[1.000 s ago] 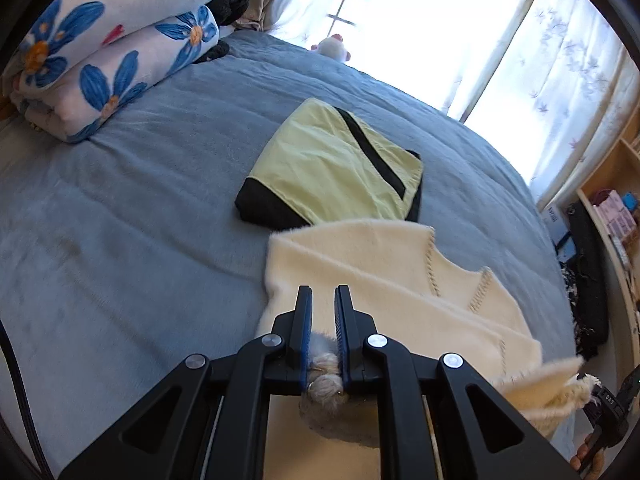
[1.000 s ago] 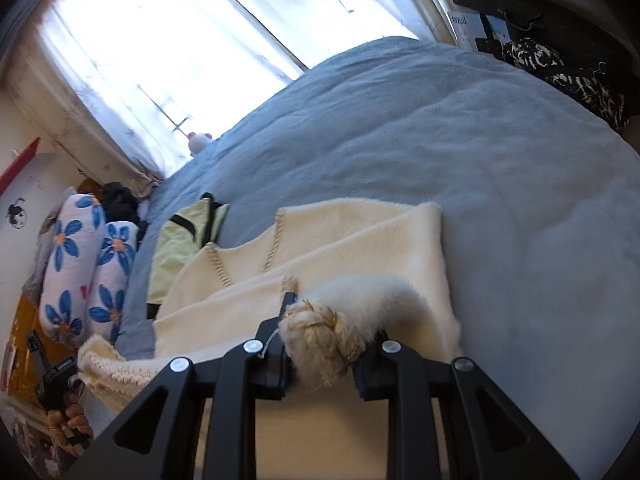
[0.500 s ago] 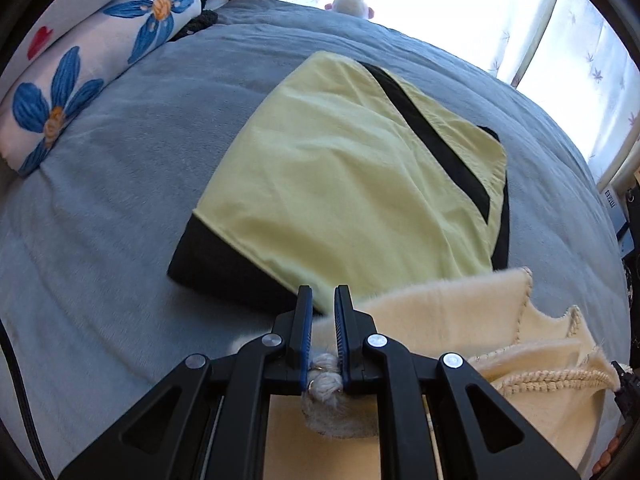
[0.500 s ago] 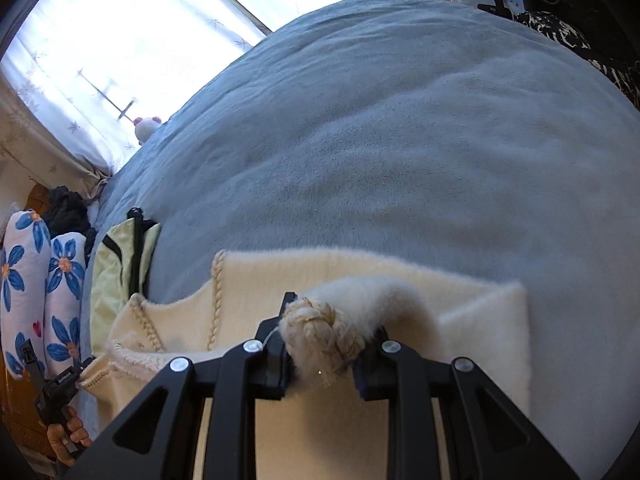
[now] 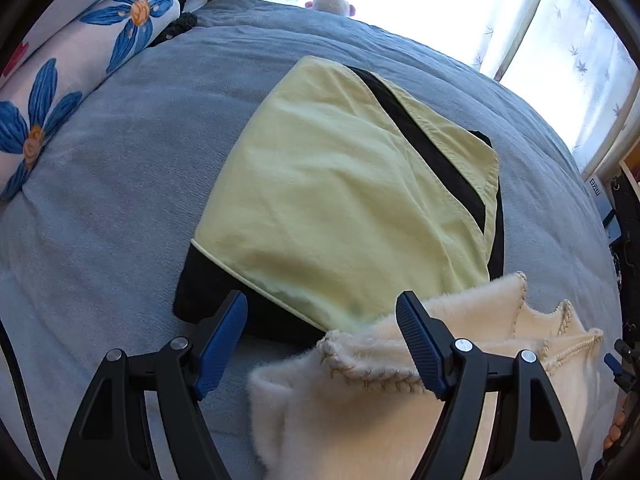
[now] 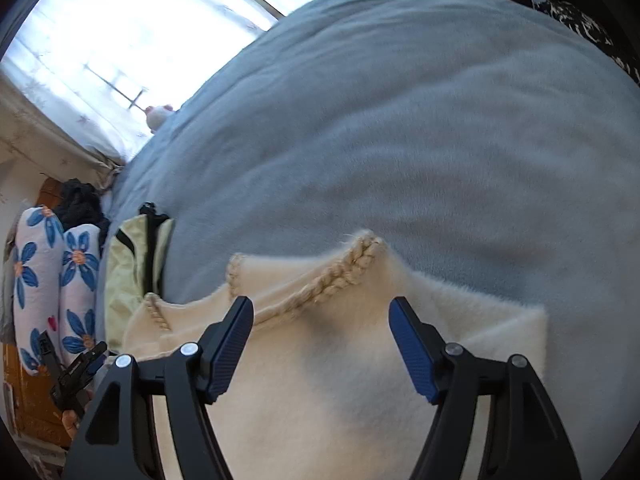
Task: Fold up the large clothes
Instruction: 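Fold the hem up over the body toward the collar with both grippers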
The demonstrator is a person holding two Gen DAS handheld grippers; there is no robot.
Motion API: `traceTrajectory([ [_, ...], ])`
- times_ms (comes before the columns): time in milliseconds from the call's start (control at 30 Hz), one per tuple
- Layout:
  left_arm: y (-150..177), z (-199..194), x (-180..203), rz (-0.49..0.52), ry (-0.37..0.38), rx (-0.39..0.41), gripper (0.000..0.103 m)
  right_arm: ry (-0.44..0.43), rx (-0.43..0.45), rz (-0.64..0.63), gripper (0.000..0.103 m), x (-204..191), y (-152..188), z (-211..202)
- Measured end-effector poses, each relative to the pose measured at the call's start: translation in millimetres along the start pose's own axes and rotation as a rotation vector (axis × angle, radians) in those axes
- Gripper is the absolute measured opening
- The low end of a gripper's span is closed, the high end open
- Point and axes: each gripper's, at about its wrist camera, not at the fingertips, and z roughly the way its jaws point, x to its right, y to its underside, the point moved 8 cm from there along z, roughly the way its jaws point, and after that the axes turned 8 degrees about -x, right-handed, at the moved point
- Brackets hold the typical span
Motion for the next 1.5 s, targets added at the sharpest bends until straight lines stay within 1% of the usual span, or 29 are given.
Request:
traceTrajectory([
  [100,6,-4,-2,0.044,0.0,0.005,0.076,0.034,0.008,-0.035,0.071,8,2,-8],
  [200,14,0,-1,0.1,0.018,-0.007,0.075,0.056,0.016,-0.062,0.071,23,5,-10],
  [300,19,4,0,0.156,0.023,0.024,0.075,0.061,0.016,-0.08,0.071,40,7,-3],
  [367,22,6,1,0.186,0.033,0.053,0.075,0.063,0.014,-0.083,0.071,48,8,4],
  [500,24,11,4,0.22,0.05,0.084,0.075,0.019,0.012,-0.106,0.071,49,6,21],
  [567,27,8,6,0.229,0.092,0.098,0.075,0.022,0.015,-0.131,0.071,42,5,26],
  [667,31,-5,7,0.239,0.182,0.134,0.075,0.044,0.0,-0.195,0.07,30,6,36],
  [700,33,-8,7,0.243,0.2,0.143,0.075,0.052,-0.004,-0.22,0.063,25,7,39],
  [733,34,-10,7,0.254,0.21,0.149,0.075,0.071,-0.007,-0.241,0.06,22,8,42],
  [767,36,-9,5,0.267,0.19,0.151,0.075,0.089,-0.003,-0.256,0.059,21,7,43],
  [800,37,-6,4,0.28,0.156,0.15,0.075,0.109,-0.004,-0.27,0.056,19,7,46],
  [867,37,6,2,0.3,0.086,0.136,0.075,0.117,-0.013,-0.271,0.055,20,6,50],
  [900,37,10,2,0.301,0.071,0.129,0.075,0.114,-0.018,-0.261,0.055,21,4,52],
  [967,35,18,5,0.301,0.068,0.119,0.074,0.113,-0.022,-0.25,0.055,23,3,55],
  [1000,35,19,8,0.306,0.077,0.125,0.07,0.122,-0.018,-0.252,0.052,23,3,56],
  [1067,36,17,21,0.35,0.1,0.146,0.03,0.152,0.002,-0.263,0.037,22,3,54],
  [1100,38,15,25,0.368,0.083,0.159,0.029,0.173,0.014,-0.267,0.016,22,3,52],
  [1133,39,14,29,0.4,0.042,0.183,0.027,0.179,0.026,-0.266,0.009,23,4,49],
  [1167,42,13,33,0.434,0.012,0.195,0.022,0.183,0.04,-0.263,0.009,24,5,46],
  [1233,45,13,38,0.479,-0.05,0.204,0.019,0.193,0.077,-0.256,0.008,25,9,37],
  [1267,46,11,39,0.488,-0.066,0.205,0.016,0.201,0.099,-0.25,0.008,25,11,31],
  [1333,45,3,42,0.482,-0.083,0.207,0.012,0.21,0.146,-0.229,0.007,25,16,15],
  [1433,39,-19,50,0.472,-0.093,0.235,0.011,0.196,0.239,-0.193,0.007,21,21,-24],
  [1500,35,-34,57,0.463,-0.09,0.259,0.011,0.203,0.289,-0.196,0.007,15,23,-51],
])
